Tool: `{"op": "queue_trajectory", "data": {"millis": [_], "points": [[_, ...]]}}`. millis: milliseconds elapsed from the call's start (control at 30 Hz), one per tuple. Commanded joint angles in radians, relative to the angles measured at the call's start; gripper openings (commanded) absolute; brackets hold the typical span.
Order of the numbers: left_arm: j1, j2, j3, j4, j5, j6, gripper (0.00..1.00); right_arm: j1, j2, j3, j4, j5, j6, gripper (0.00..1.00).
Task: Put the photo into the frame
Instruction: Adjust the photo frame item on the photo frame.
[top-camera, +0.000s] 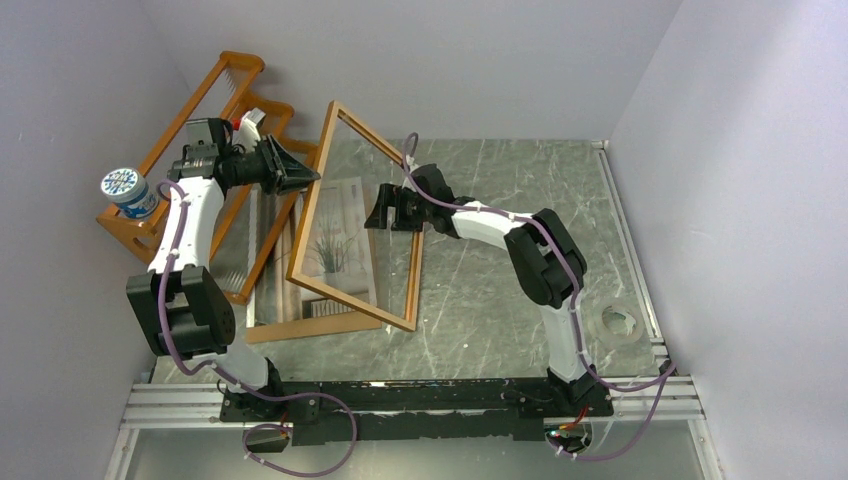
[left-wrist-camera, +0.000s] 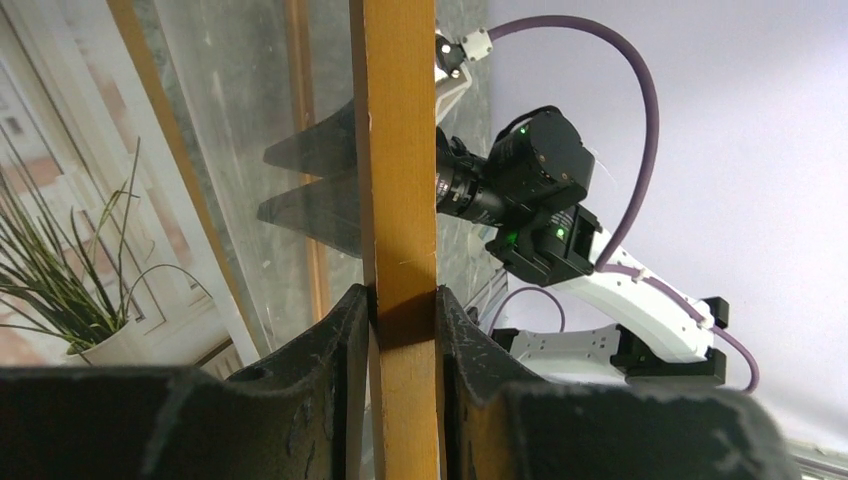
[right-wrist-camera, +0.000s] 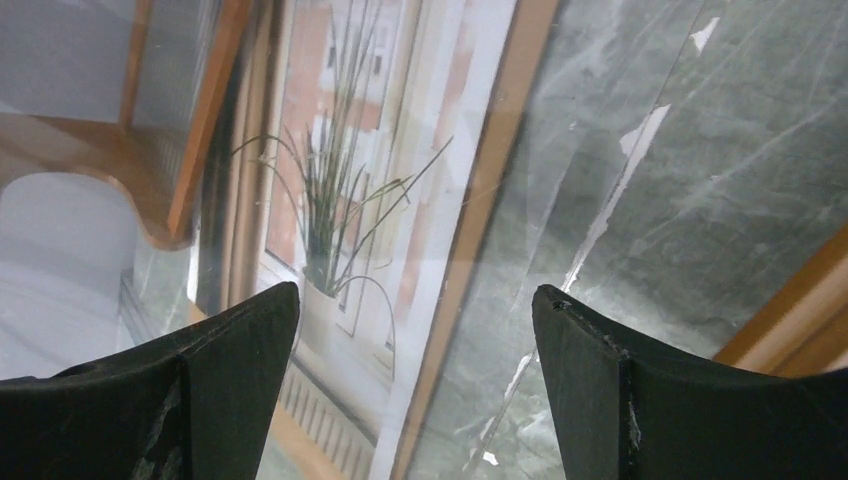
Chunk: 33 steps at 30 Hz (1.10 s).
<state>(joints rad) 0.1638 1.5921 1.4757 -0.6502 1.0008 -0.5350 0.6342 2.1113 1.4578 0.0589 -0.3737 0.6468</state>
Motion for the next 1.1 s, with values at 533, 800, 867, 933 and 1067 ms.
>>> {"op": "queue_trajectory", "data": {"millis": [533, 800, 867, 933, 1067], "points": [[-0.036, 0.012, 0.01, -0.051, -0.087, 0.051, 0.03, -0.066, -0.181, 0.006, -0.327, 0.509, -0.028, 0.86], [-0.036, 0.008, 0.029, -0.069, -0.102, 0.059, 0.03, -0.061, -0.019, 0.125, -0.432, 0.502, -0.102, 0.85], [-0.035, 0.006, 0.031, -0.072, -0.104, 0.058, 0.02, -0.059, 0.008, 0.146, -0.436, 0.496, -0.114, 0.83], [-0.036, 0.005, 0.033, -0.072, -0.104, 0.057, 0.03, -0.051, 0.036, 0.176, -0.456, 0.509, -0.129, 0.82], [-0.036, 0.002, 0.042, -0.075, -0.108, 0.055, 0.02, -0.021, 0.111, 0.269, -0.566, 0.614, -0.146, 0.77]]}}
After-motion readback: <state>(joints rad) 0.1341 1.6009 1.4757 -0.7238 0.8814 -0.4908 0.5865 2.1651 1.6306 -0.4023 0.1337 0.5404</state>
